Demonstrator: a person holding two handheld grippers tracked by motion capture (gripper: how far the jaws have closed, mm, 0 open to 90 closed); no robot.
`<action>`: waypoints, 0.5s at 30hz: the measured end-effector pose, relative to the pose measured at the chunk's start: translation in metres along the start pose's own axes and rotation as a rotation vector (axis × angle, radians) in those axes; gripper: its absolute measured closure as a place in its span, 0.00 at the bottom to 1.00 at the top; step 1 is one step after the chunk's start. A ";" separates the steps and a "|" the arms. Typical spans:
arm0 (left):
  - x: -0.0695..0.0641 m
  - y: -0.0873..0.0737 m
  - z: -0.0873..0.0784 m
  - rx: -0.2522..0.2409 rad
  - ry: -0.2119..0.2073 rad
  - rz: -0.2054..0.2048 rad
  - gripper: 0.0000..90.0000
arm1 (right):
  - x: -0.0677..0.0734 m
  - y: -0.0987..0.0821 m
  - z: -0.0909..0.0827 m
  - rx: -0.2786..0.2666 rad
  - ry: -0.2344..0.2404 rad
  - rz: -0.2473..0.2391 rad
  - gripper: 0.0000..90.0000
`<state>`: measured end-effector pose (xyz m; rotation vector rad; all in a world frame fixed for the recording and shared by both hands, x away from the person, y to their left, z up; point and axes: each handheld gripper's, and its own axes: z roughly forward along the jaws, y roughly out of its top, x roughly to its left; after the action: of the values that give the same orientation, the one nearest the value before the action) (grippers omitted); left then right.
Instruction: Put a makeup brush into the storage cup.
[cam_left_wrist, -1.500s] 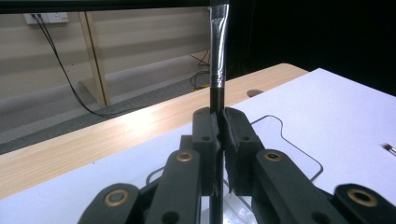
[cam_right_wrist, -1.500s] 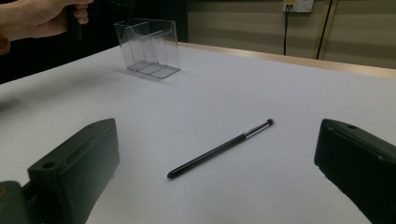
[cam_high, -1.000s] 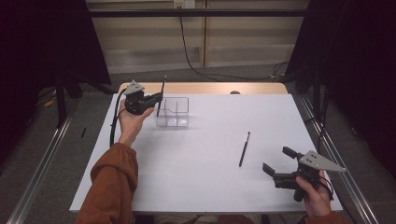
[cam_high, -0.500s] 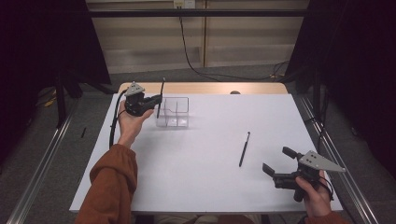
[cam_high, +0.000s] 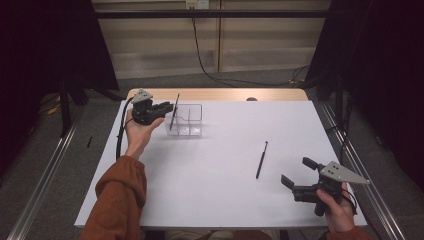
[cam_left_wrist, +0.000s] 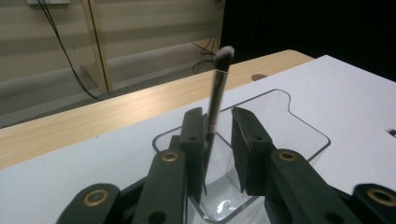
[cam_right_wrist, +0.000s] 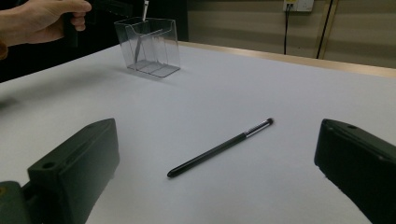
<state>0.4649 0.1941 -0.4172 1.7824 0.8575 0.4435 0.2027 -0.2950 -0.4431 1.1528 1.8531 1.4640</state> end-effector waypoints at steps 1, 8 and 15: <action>0.000 0.000 -0.001 -0.004 -0.001 -0.004 0.82 | 0.000 0.000 0.000 0.000 0.000 -0.003 0.00; -0.001 0.001 -0.003 -0.024 -0.015 -0.025 0.65 | 0.000 0.000 0.000 0.000 0.000 -0.004 0.00; -0.002 0.003 -0.006 -0.023 0.020 -0.047 0.42 | 0.000 0.000 0.000 0.000 0.000 -0.004 0.00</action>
<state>0.4605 0.1955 -0.4120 1.7356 0.9029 0.4391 0.2028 -0.2951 -0.4431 1.1482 1.8542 1.4614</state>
